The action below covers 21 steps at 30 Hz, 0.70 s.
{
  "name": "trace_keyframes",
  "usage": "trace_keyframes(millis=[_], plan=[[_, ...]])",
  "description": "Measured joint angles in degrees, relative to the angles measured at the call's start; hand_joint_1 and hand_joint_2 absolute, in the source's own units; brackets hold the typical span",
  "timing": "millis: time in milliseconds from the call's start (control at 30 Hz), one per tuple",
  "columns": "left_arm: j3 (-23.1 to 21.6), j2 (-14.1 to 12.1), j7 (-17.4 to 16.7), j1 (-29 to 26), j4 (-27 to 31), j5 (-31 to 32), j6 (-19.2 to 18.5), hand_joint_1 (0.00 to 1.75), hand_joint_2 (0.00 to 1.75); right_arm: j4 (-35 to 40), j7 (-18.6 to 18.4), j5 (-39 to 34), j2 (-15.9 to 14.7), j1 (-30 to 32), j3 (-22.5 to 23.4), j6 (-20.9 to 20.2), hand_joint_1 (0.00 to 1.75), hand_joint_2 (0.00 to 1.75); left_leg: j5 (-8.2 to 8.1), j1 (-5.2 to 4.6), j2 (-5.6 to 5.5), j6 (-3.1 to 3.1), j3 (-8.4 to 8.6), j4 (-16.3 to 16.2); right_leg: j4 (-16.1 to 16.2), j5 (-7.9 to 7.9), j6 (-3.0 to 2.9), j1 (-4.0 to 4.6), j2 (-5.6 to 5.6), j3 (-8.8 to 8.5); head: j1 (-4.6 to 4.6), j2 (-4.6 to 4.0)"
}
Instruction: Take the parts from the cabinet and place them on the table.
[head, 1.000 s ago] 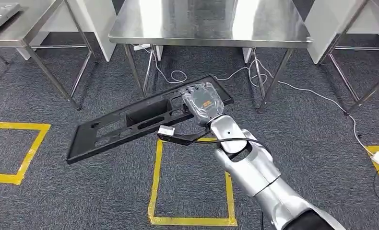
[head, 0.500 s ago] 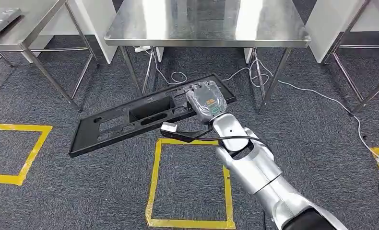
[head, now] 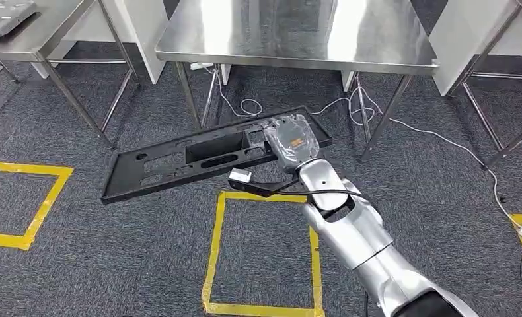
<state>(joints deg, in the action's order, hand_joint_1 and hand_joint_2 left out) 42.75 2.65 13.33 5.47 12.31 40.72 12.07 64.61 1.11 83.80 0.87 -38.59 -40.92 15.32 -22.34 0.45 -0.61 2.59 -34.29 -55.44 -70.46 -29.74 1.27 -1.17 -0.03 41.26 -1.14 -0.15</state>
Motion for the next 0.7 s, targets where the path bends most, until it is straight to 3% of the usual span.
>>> trace_keyframes(millis=[67,233,333,367,400,433,467,500,533,567,600,633,700], plan=[[0.0,0.2,0.0,0.1,0.0,0.1,0.0,0.0,1.75,0.0,0.0,0.1,-0.1,0.0,0.0,0.0,1.75,1.75,-0.45,0.06,-0.14,-0.67,-0.04,-0.7,10.5,4.05,1.13,-0.45,-0.04,-4.98,0.04,0.0],[0.0,0.2,0.0,0.1,0.0,0.1,0.0,0.0,1.75,0.0,0.0,0.1,-0.1,0.0,0.0,0.0,1.75,1.75,-0.45,0.06,-0.14,-0.67,-0.04,-0.7,10.5,4.05,1.13,-0.45,-0.04,-4.98,0.04,0.0],[0.0,0.2,0.0,0.1,0.0,0.1,0.0,0.0,1.75,0.0,0.0,0.1,-0.1,0.0,0.0,0.0,1.75,1.75,-0.67,-0.04,-0.2,-0.98,-0.16,-1.0,12.7,4.59,1.15,-0.57,-0.04,-6.04,0.11,0.0],[0.0,0.2,-0.1,0.1,0.0,0.1,0.1,0.0,1.75,0.0,0.0,0.1,0.0,0.0,0.0,0.0,1.75,1.75,-1.33,-0.53,-0.26,-1.57,-0.73,-1.9,13.1,4.88,0.27,-0.57,0.06,-6.5,0.02,0.0],[0.0,0.2,-0.1,0.1,0.0,0.1,0.1,0.0,1.75,0.0,0.0,0.1,0.0,0.1,0.0,0.0,1.75,1.75,-1.36,-0.4,-0.22,-1.66,-0.67,-1.9,13.0,4.87,-0.02,-0.6,0.1,-6.25,-0.07,0.0],[0.0,0.2,-0.2,0.1,0.0,0.1,0.1,0.0,1.75,0.0,0.0,0.1,0.0,0.1,0.1,0.0,1.75,1.75,-1.35,-0.16,-0.22,-2.08,-0.63,-1.8,12.9,4.84,-0.7,-0.26,0.09,-6.27,0.0,0.0],[0.0,0.2,-0.3,0.1,0.1,0.4,0.6,0.0,1.75,0.0,0.0,0.2,0.2,0.1,0.1,0.0,1.75,1.75,-7.72,0.58,0.34,-3.73,-5.88,-13.4,13.2,4.67,-2.23,-0.7,0.13,-7.17,-0.35,0.0],[0.0,0.2,-0.3,0.1,0.1,0.4,0.6,0.0,1.75,0.0,0.0,0.2,0.2,0.1,0.1,0.0,1.75,1.75,-8.54,0.64,0.34,-3.83,-7.08,-15.6,13.2,4.63,-2.28,-0.64,0.13,-7.2,-0.37,0.0],[0.0,0.2,-0.4,0.0,0.1,0.6,0.6,0.0,1.75,0.0,0.0,0.2,0.2,0.1,0.1,0.0,1.75,1.75,-9.19,0.74,0.37,-3.97,-9.99,-20.2,13.1,4.49,-2.45,-0.47,0.15,-7.32,-0.33,0.0],[0.0,0.2,-0.4,0.1,0.1,0.8,0.8,0.0,1.75,0.0,-0.2,0.3,0.2,0.2,0.4,0.0,1.75,1.75,-0.4,0.6,0.37,-2.57,-3.81,-6.2,13.2,3.96,-2.37,-0.17,0.37,-8.29,-0.37,0.0],[0.0,0.1,-0.4,0.1,0.2,0.8,0.8,0.0,1.75,0.0,-0.2,0.3,0.2,0.2,0.5,0.1,1.75,1.75,0.18,0.26,0.39,-1.8,-2.2,-2.8,13.3,3.87,-2.36,-0.23,0.39,-8.38,-0.26,0.0],[0.0,0.0,-0.5,0.1,0.2,0.8,0.8,0.0,1.75,0.0,-0.3,0.3,0.2,0.1,0.7,0.1,1.75,1.75,-0.36,-0.13,0.61,-1.41,-1.88,-2.5,13.3,3.75,-1.96,0.37,0.42,-8.2,-0.26,0.0],[0.0,0.0,-0.5,0.2,0.2,0.9,0.8,0.0,1.75,0.0,-0.3,0.4,0.1,0.4,0.9,0.1,1.75,1.75,-0.63,-0.45,0.57,-0.95,-1.98,-2.5,13.6,3.63,-1.42,-0.13,0.36,-8.29,-0.37,0.0]])
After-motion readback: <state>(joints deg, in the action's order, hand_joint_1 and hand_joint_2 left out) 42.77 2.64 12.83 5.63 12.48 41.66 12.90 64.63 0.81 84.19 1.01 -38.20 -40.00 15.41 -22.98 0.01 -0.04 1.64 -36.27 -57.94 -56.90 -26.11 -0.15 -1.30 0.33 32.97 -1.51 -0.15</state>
